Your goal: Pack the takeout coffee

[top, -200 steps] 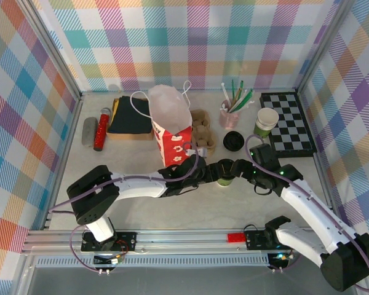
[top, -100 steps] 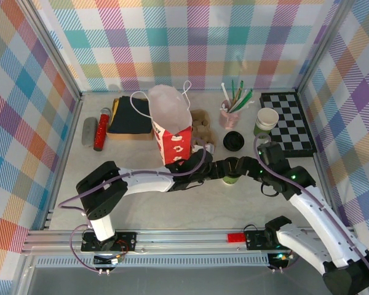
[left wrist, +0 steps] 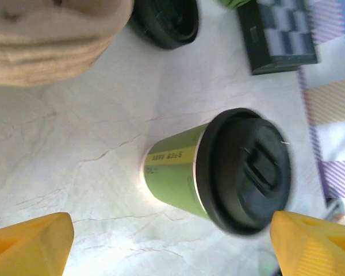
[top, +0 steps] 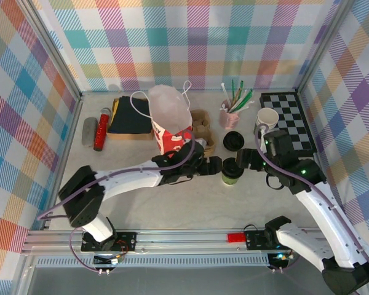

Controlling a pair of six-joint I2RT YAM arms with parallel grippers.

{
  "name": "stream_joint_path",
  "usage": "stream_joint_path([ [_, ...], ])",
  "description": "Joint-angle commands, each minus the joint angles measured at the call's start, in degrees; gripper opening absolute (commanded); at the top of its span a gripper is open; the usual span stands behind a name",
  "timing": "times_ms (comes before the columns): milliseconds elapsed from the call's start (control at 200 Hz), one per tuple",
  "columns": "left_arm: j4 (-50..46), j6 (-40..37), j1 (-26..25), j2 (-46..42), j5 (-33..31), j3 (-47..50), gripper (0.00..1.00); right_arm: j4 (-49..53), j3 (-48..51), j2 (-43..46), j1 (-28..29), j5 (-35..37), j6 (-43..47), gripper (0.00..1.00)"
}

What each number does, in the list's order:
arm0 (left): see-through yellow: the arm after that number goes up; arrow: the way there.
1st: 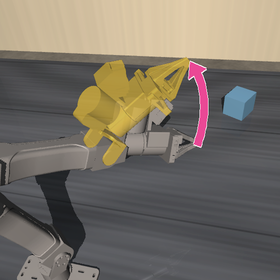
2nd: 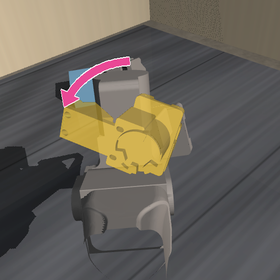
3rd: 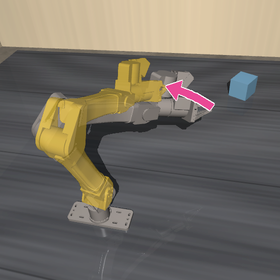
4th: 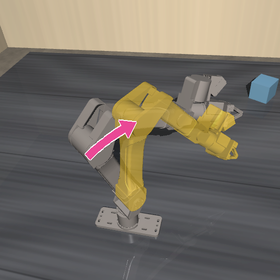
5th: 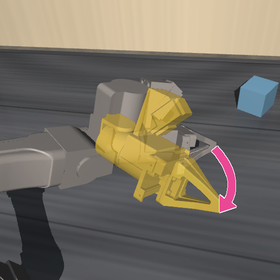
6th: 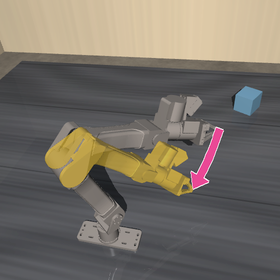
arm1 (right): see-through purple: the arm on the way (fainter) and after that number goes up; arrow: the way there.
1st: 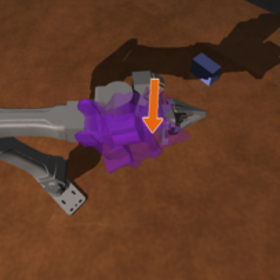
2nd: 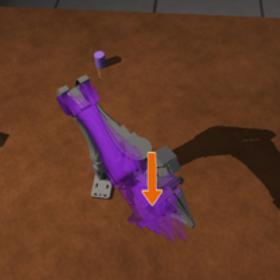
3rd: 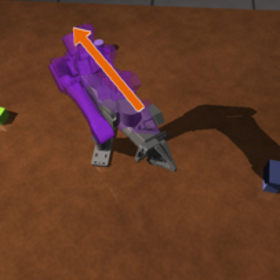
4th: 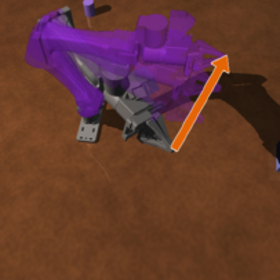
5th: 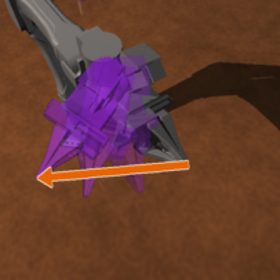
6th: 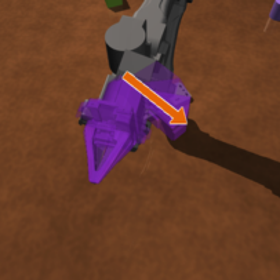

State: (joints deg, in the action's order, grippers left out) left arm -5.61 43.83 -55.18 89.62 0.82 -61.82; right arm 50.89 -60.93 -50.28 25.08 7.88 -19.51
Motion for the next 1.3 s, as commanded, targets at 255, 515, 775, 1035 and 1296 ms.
stream_joint_path([
  [255,-4.55,-2.22,1.53,-13.29,-1.28,3.25,0.88,-0.37,-5.92,-6.95,-0.12,-9.83,11.69,0.80],
  [515,-9.68,0.05,11.48,-31.26,-1.39,17.83,0.87,-6.42,-6.07,-12.22,3.76,-18.16,27.85,0.78],
  [775,-17.71,1.66,16.24,-46.34,-2.50,26.83,0.87,-8.91,-12.08,-27.49,10.78,-11.78,36.72,0.70],
  [1035,-24.10,1.53,20.42,-56.05,-1.75,29.21,0.88,-10.03,-15.78,-35.88,12.49,-10.90,48.80,0.68],
  [1296,-25.77,0.52,23.74,-57.83,0.00,29.08,0.88,-11.28,-17.79,-43.22,12.78,-9.72,52.50,0.67],
])
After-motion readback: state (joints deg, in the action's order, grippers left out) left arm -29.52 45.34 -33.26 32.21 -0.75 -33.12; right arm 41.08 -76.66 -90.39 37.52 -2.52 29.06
